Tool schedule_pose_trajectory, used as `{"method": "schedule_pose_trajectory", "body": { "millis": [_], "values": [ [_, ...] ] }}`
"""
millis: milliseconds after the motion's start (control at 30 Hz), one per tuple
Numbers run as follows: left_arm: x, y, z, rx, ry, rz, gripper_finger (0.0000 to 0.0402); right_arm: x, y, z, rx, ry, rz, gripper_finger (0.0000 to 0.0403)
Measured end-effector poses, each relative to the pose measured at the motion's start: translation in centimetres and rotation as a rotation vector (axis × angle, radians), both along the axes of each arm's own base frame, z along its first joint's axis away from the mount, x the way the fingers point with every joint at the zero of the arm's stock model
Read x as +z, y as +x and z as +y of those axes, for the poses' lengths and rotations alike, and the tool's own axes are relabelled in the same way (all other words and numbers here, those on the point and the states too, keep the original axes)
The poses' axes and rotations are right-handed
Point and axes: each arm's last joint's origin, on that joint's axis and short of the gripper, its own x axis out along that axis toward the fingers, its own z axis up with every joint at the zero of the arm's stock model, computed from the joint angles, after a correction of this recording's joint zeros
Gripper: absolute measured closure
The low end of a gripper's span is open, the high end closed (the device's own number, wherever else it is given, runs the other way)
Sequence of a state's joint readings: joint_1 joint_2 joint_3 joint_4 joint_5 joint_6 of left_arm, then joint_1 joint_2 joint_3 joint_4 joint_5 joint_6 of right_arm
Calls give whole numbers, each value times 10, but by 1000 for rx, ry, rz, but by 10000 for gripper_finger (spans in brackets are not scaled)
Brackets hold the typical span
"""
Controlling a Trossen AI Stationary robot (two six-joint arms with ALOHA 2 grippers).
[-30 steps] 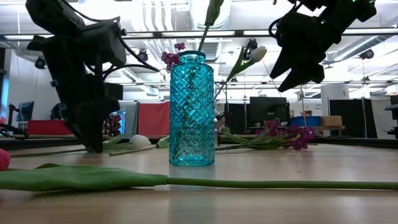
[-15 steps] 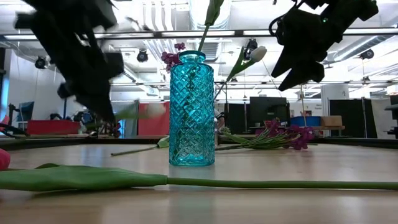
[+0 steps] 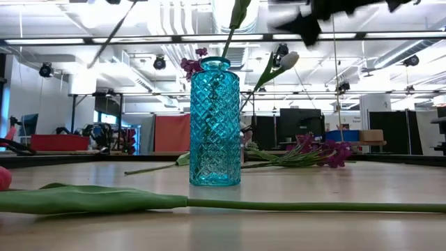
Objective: Sort flowers into vase by color
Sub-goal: Put the white flower into the transparent vase
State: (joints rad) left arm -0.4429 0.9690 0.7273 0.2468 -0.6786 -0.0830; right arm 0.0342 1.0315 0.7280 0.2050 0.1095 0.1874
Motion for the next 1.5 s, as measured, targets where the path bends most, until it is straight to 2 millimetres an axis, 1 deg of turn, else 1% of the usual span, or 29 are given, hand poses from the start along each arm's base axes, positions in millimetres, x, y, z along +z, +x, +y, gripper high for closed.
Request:
{"method": "schedule_pose_trajectory", "body": {
  "millis": [67, 167, 267, 433, 533, 633, 800, 867, 933, 1200, 1400, 1500],
  "values": [
    [11, 2, 0, -45, 79, -98, 401, 13, 4, 3, 113, -42, -116, 129],
    [16, 7, 1, -36, 158, -152, 401, 27, 11, 9, 220, -92, -235, 129],
    [17, 19, 3, -10, 202, -140, 402, 35, 21, 13, 243, -133, -261, 129],
    [16, 46, 7, 30, 223, -105, 401, 52, 41, 14, 247, -169, -283, 129],
    [18, 62, 7, 37, 241, -88, 401, 60, 54, 16, 300, -184, -287, 129],
    [21, 76, 6, 47, 261, -78, 401, 66, 63, 19, 359, -176, -271, 129],
    [24, 93, 2, 62, 278, -68, 401, 73, 74, 20, 363, -169, -241, 129],
    [28, 94, 1, 60, 276, -91, 401, 79, 76, 21, 360, -153, -252, 129],
    [27, 94, 1, 65, 276, -87, 401, 81, 77, 21, 346, -148, -252, 129],
    [30, 90, 2, 57, 269, -92, 401, 88, 70, 16, 221, -185, -243, 129],
    [30, 90, 2, 58, 258, -94, 401, 88, 70, 16, 199, -194, -234, 129],
    [30, 90, 1, 18, 254, -101, 401, 89, 71, 15, 197, -213, -243, 129]
  ]
}}
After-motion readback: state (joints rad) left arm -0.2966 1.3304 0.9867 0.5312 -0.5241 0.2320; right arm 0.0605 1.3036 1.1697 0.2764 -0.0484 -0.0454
